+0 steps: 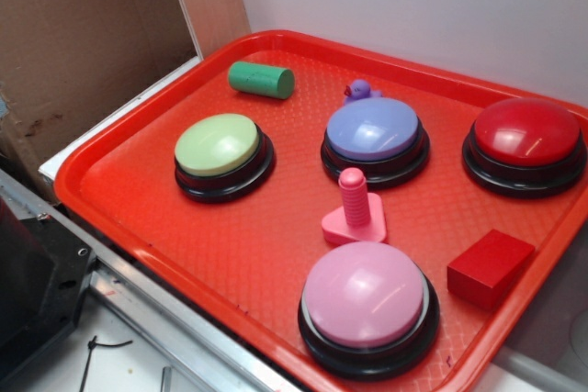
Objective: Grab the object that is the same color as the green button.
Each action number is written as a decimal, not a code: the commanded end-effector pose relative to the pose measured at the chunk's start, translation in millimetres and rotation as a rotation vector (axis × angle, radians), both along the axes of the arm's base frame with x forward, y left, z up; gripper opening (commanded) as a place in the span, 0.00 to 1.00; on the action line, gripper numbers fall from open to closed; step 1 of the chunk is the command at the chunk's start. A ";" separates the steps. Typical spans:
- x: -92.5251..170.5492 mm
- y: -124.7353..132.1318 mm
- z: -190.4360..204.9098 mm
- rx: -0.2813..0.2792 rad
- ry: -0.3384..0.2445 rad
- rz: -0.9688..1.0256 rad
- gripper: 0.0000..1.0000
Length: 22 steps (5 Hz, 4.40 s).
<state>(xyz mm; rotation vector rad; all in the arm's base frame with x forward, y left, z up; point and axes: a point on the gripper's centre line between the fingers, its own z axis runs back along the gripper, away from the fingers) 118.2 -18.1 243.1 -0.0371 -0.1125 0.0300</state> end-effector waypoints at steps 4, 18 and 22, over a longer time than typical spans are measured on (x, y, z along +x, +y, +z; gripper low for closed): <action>104.7 32.8 -4.2 0.101 -0.028 -0.010 1.00; 84.7 -9.6 -89.5 -0.082 0.130 -0.279 0.00; 63.9 -12.5 2.5 -0.012 -0.034 -0.210 0.00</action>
